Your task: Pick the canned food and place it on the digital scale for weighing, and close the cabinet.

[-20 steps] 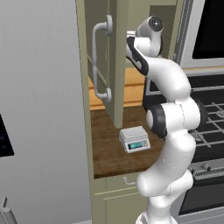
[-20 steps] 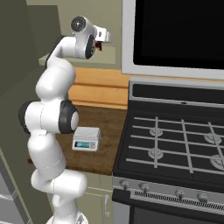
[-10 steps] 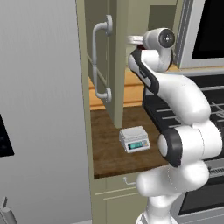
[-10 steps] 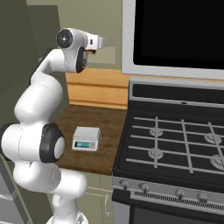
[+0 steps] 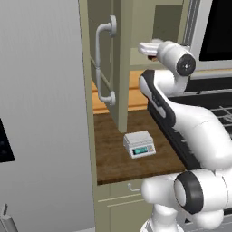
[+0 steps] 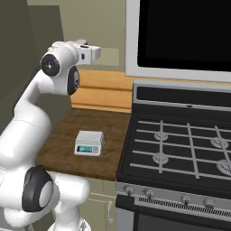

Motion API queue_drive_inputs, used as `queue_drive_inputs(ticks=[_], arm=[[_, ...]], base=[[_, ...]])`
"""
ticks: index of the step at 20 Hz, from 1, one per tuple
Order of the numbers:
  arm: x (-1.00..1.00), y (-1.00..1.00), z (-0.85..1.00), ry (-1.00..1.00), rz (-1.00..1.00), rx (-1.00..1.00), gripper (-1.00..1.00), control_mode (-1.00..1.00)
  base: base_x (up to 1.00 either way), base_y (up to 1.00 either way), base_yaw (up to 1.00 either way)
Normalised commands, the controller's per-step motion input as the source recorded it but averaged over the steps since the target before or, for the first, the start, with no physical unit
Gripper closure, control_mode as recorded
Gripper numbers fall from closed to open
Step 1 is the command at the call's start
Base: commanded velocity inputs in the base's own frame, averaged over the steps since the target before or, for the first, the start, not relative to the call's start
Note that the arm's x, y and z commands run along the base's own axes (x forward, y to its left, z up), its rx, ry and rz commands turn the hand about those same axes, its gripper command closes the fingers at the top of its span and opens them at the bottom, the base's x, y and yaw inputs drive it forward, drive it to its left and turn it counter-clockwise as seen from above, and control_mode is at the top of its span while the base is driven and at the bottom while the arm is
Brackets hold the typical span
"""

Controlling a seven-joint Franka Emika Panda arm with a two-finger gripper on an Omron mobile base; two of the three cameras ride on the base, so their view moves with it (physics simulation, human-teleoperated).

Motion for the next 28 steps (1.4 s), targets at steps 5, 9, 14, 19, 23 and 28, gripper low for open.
queue_drive_inputs(ticks=[5, 9, 14, 19, 23, 28], arm=[[-1.00, 0.00, 0.60, 0.07, 0.00, 0.08, 1.00, -1.00], [-1.00, -0.20, 0.39, 0.09, 0.02, 0.04, 1.00, -1.00], [-1.00, -0.61, 0.00, -0.06, 0.21, 0.00, 1.00, -1.00], [-0.93, -0.78, -0.30, -0.04, 0.35, -0.01, 1.00, -1.00], [-0.50, -0.55, -0.73, 0.00, 0.41, -0.04, 1.00, -1.00], [-0.06, -0.20, -0.99, 0.01, 0.40, -0.08, 1.00, -1.00]], base=[[0.00, 0.00, 0.00], [0.00, 0.00, 0.00], [0.00, 0.00, 0.00], [0.00, 0.00, 0.00], [0.00, 0.00, 0.00], [0.00, 0.00, 0.00]])
